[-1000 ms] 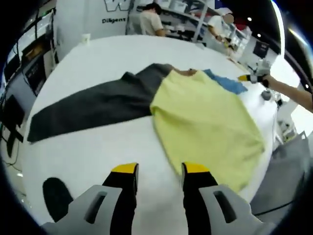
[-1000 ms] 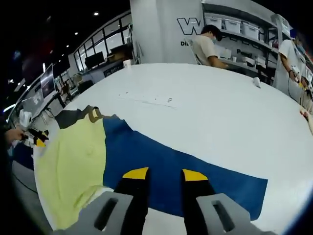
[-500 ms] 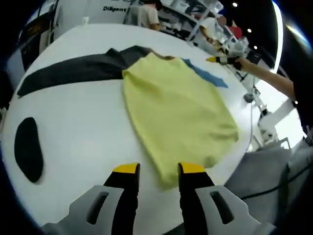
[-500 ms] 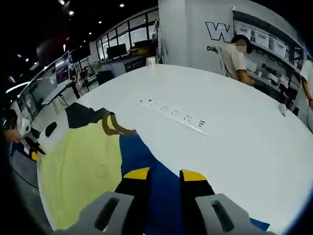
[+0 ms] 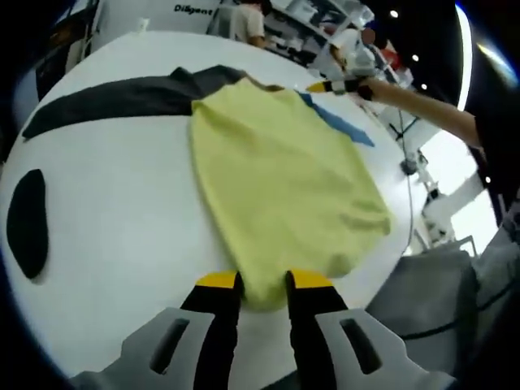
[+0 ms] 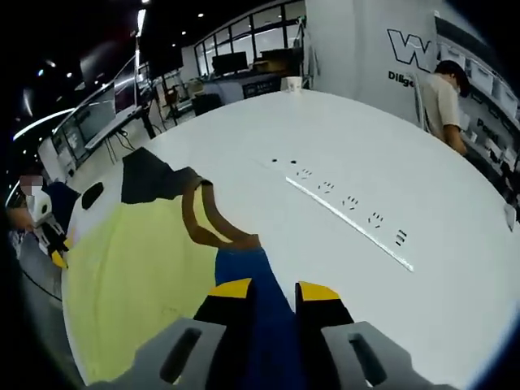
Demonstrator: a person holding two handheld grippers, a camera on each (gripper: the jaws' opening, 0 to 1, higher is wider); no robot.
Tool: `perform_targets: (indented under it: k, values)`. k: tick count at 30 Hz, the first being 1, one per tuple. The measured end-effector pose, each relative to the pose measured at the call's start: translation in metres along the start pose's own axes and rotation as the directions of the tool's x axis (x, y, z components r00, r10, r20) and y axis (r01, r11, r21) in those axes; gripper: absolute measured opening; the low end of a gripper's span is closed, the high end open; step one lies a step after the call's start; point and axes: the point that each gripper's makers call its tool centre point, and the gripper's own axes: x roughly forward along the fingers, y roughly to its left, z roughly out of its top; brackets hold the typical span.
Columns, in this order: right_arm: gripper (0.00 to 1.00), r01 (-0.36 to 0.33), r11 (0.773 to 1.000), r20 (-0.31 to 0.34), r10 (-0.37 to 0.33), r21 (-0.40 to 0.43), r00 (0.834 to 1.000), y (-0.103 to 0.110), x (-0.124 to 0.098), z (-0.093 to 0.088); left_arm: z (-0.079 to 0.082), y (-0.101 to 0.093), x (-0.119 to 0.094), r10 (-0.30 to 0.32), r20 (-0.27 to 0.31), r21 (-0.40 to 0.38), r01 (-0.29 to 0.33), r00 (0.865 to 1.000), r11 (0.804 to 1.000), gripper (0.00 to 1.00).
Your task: Fold the garment on the visible template until the final outline fits inside the template.
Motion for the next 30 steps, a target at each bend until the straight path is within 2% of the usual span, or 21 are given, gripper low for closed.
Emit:
perform_targets:
  k: [2,4,6,7,8,12,13,15,17,18,23,26,29,30]
  values:
    - [0.13,-0.037,0.999,-0.012,0.037,-0.029,0.999,0.015,0.022,0.015,-0.002,-0.007,0.003,-0.021,-0.005,-0.004,0.021,1.0,1.0,0.16]
    - [0.13,-0.044,0.998,-0.01,0.043,-0.044,0.999,0.011,0.03,0.019,-0.001,-0.006,0.003,-0.02,0.004,-0.021,0.02,1.0,1.0,0.14]
    - [0.12,-0.053,0.997,-0.013,0.052,-0.063,0.999,0.018,0.034,0.023,-0.004,-0.004,0.003,-0.023,0.01,-0.034,0.023,1.0,0.999,0.07]
    - [0.12,-0.068,0.994,-0.031,0.065,-0.088,0.997,0.023,0.042,0.024,-0.007,-0.007,0.005,-0.027,0.008,-0.044,0.027,1.0,0.999,0.04]
    - [0.12,-0.07,0.992,-0.048,0.066,-0.108,0.997,0.019,0.051,0.023,-0.008,-0.005,0.004,-0.028,0.007,-0.049,0.028,1.0,0.998,0.02]
    - [0.11,-0.063,0.99,-0.082,0.053,-0.124,0.995,0.028,0.05,0.017,-0.01,0.004,0.005,-0.017,0.014,-0.087,0.018,1.0,0.996,0.0]
    - [0.1,-0.056,0.988,-0.1,0.042,-0.141,0.994,0.019,0.057,0.013,-0.009,0.0,0.005,-0.026,0.018,-0.097,0.028,0.999,0.995,0.0]
    - [0.05,-0.054,0.988,-0.103,0.04,-0.144,0.994,0.02,0.057,0.013,-0.009,-0.003,0.004,-0.039,0.015,-0.105,0.041,0.999,0.994,0.0]
    - [0.02,-0.06,0.99,-0.127,0.044,-0.127,0.991,0.019,0.061,0.007,-0.009,-0.003,0.004,-0.039,0.016,-0.106,0.041,0.999,0.994,0.0]
    - [0.02,-0.074,0.994,-0.147,0.061,-0.084,0.987,0.019,0.065,0.001,-0.01,-0.003,0.003,-0.039,0.013,-0.112,0.04,0.999,0.993,0.0]
    - [0.1,-0.09,0.994,-0.096,0.084,-0.068,0.992,0.019,0.06,0.015,-0.01,-0.003,0.002,-0.047,0.008,-0.114,0.048,0.999,0.992,0.0]
    - [0.11,-0.096,0.988,-0.124,0.082,-0.118,0.989,0.031,0.058,0.013,-0.01,-0.001,0.001,-0.05,0.004,-0.114,0.05,0.999,0.992,0.0]
    - [0.1,-0.087,0.981,-0.175,0.056,-0.172,0.983,0.022,0.067,0.005,-0.011,-0.001,0.002,-0.047,-0.003,-0.112,0.046,0.999,0.993,0.0]
    - [0.09,-0.088,0.977,-0.184,0.052,-0.192,0.982,0.028,0.064,0.004,-0.011,0.0,0.002,-0.044,-0.004,-0.113,0.043,0.999,0.993,0.0]
